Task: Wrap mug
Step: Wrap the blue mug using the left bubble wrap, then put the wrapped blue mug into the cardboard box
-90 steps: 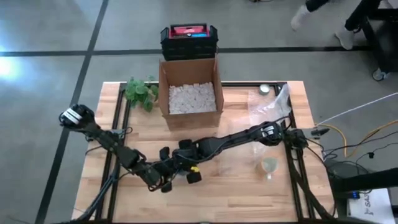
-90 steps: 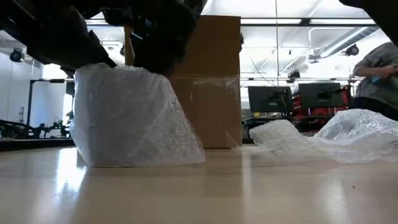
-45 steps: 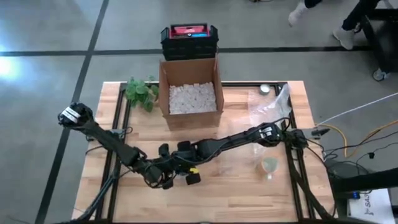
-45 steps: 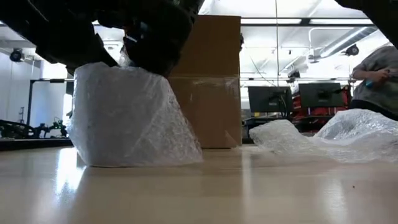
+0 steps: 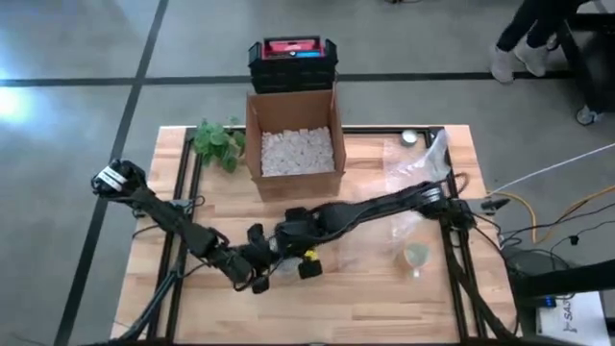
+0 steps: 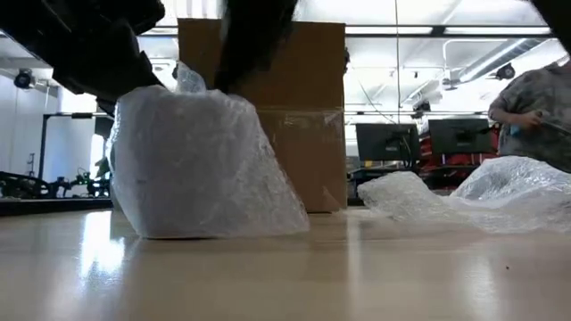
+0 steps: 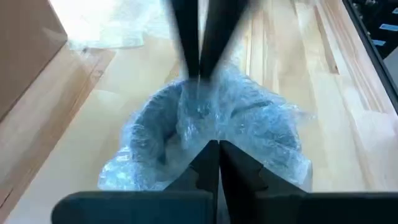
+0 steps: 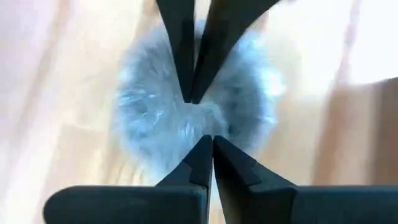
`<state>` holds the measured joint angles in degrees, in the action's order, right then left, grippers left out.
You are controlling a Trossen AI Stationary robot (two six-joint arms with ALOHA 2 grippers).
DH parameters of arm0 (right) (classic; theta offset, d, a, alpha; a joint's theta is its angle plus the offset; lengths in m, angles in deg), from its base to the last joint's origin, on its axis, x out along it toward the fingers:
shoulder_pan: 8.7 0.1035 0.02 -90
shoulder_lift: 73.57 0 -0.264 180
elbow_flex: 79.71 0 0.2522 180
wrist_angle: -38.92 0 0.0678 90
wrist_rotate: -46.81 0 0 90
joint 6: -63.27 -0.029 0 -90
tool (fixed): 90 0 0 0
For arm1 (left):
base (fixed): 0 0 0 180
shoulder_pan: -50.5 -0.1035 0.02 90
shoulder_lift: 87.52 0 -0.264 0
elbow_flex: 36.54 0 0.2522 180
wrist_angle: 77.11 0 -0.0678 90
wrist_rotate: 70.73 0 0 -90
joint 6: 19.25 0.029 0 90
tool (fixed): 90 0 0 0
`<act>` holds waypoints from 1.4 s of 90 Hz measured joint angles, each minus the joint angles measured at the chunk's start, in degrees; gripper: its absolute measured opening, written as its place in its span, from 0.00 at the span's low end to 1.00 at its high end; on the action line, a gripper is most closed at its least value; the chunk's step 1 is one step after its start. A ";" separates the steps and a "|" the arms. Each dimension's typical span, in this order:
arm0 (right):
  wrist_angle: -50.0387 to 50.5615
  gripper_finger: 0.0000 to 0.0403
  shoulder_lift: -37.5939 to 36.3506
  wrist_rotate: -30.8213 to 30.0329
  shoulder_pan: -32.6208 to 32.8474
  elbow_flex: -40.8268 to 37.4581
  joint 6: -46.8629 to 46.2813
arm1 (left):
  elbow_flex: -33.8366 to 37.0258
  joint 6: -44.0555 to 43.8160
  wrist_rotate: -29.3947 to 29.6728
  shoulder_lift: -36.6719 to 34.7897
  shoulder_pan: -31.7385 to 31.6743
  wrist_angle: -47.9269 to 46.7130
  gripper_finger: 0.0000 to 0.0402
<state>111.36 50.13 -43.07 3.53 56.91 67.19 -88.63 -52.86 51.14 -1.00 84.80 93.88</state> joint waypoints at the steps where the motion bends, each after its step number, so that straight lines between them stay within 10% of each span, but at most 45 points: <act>1: 0.14 0.00 -0.19 0.01 -0.01 0.06 0.13 | 0.01 0.01 0.00 0.00 0.02 0.00 0.00; 37: -0.26 0.37 -0.18 4.47 4.51 -0.72 8.46 | 0.09 0.12 0.05 -0.05 0.01 0.37 0.00; 62: -5.63 0.56 3.36 -3.04 6.62 -1.01 12.59 | 0.11 0.29 0.11 -0.21 -0.01 0.47 0.00; 126: -7.94 0.35 15.46 -7.13 6.14 -1.05 13.00 | -0.55 2.40 -0.03 -2.84 -0.06 0.63 0.00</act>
<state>103.43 65.59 -50.20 9.67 55.85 80.19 -89.18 -50.46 51.10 -3.84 84.74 94.50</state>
